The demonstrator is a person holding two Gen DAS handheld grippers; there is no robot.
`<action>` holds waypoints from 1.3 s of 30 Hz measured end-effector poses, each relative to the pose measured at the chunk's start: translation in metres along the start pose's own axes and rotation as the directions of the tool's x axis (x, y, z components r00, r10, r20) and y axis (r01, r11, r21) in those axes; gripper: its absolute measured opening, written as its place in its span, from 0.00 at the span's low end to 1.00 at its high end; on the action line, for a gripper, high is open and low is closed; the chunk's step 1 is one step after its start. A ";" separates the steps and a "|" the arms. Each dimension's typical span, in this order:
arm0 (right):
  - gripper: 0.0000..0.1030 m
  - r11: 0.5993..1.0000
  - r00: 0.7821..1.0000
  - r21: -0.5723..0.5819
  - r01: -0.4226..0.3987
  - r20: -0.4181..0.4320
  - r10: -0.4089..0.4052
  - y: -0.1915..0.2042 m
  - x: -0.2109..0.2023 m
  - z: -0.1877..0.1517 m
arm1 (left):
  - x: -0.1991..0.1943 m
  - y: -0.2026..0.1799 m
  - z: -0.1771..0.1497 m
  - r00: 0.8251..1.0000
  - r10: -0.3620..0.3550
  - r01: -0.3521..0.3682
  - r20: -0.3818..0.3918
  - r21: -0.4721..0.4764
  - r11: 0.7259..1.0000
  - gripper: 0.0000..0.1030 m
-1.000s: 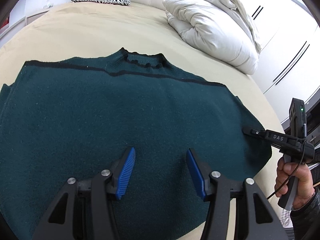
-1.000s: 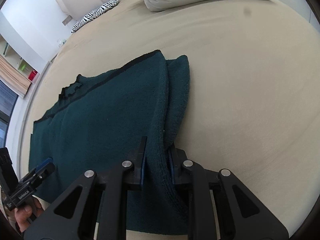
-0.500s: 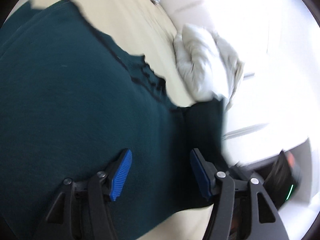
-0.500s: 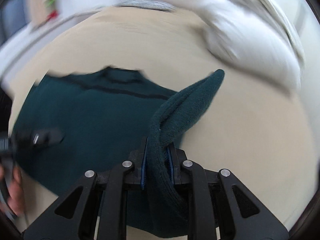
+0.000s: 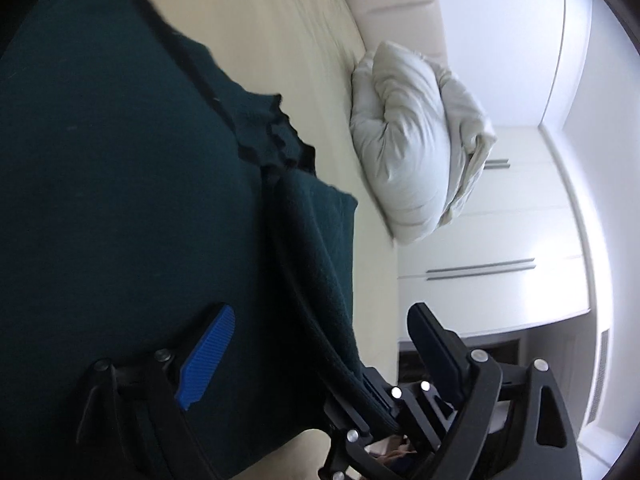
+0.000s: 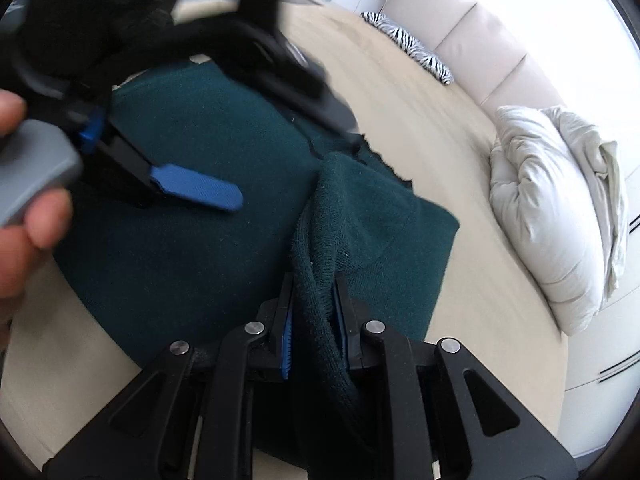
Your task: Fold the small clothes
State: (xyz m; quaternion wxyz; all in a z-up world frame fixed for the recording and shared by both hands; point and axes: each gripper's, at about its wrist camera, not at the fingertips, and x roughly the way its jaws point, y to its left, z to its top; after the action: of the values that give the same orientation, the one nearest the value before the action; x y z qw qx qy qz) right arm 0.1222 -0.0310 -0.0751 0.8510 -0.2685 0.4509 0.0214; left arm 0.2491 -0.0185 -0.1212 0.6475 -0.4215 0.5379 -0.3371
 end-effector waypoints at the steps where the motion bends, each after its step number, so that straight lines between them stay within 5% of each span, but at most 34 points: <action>1: 0.15 1.000 1.000 -0.007 0.007 0.014 -0.007 0.001 -0.004 0.000 | 0.008 -0.006 0.002 1.000 0.011 -0.011 -0.023 0.014 1.000 0.86; 3: 0.15 1.000 0.999 -0.013 0.015 0.032 -0.014 0.008 -0.007 -0.002 | 0.021 -0.010 0.005 0.998 0.028 -0.026 -0.054 0.027 0.999 0.78; 7: 0.15 1.000 0.999 -0.020 0.016 0.045 -0.016 0.013 -0.015 -0.010 | 0.040 -0.004 0.009 0.993 0.010 -0.011 -0.117 -0.004 1.000 0.23; 10: 0.16 1.000 0.999 -0.009 0.006 0.044 -0.006 0.015 -0.019 -0.015 | 0.040 0.000 0.007 0.993 0.024 -0.024 -0.117 0.002 1.000 0.15; 14: 0.23 0.994 0.993 0.028 -0.110 0.035 0.109 0.018 -0.032 -0.020 | 0.031 0.006 0.010 0.995 0.021 -0.022 -0.100 -0.011 1.000 0.14; 18: 0.38 0.921 0.939 0.200 -0.333 0.163 0.304 -0.005 -0.076 -0.036 | 0.011 0.013 0.017 0.997 0.019 -0.020 -0.076 -0.008 1.000 0.13; 19: 0.44 0.888 0.920 0.262 -0.378 0.213 0.329 -0.019 -0.086 -0.044 | 0.003 0.014 0.020 0.998 0.019 -0.020 -0.062 -0.008 1.000 0.00; 20: 0.54 0.863 0.911 0.310 -0.398 0.246 0.332 -0.031 -0.091 -0.050 | -0.004 0.017 0.022 0.999 0.019 -0.019 -0.051 -0.012 1.000 0.00; 23: 0.56 0.767 0.899 0.475 -0.431 0.298 0.321 -0.070 -0.088 -0.073 | -0.019 0.021 0.028 0.999 0.024 -0.025 -0.023 -0.029 0.999 0.00; 26: 0.56 0.726 0.909 0.547 -0.416 0.280 0.310 -0.082 -0.073 -0.087 | -0.011 0.014 0.022 0.997 0.066 -0.065 -0.048 0.015 0.998 0.00; 27: 0.56 0.716 0.915 0.571 -0.402 0.266 0.302 -0.084 -0.068 -0.091 | -0.008 0.013 0.018 0.995 0.090 -0.089 -0.052 0.028 0.996 0.06; 29: 0.56 0.688 0.903 0.586 -0.429 0.277 0.328 -0.087 -0.059 -0.098 | 0.000 0.013 0.012 0.991 0.119 -0.117 -0.059 0.031 0.993 0.41; 30: 0.56 0.691 0.904 0.583 -0.427 0.276 0.326 -0.086 -0.057 -0.100 | 0.003 0.014 0.010 0.992 0.116 -0.114 -0.059 0.031 0.993 0.59; 34: 0.56 0.742 0.929 0.560 -0.369 0.216 0.299 -0.081 -0.046 -0.108 | 0.013 0.005 0.007 0.992 0.118 -0.117 -0.049 0.033 0.993 0.76; 39: 0.56 0.724 0.927 0.580 -0.373 0.200 0.318 -0.089 -0.019 -0.119 | 0.024 0.000 0.010 0.991 0.119 -0.118 -0.064 0.009 0.993 0.77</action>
State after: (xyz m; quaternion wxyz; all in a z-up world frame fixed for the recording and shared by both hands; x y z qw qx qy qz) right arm 0.0460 -0.1593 -0.0748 0.8910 0.1093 0.4384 0.0452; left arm 0.2634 -0.0378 -0.1308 0.6499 -0.3761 0.5816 -0.3128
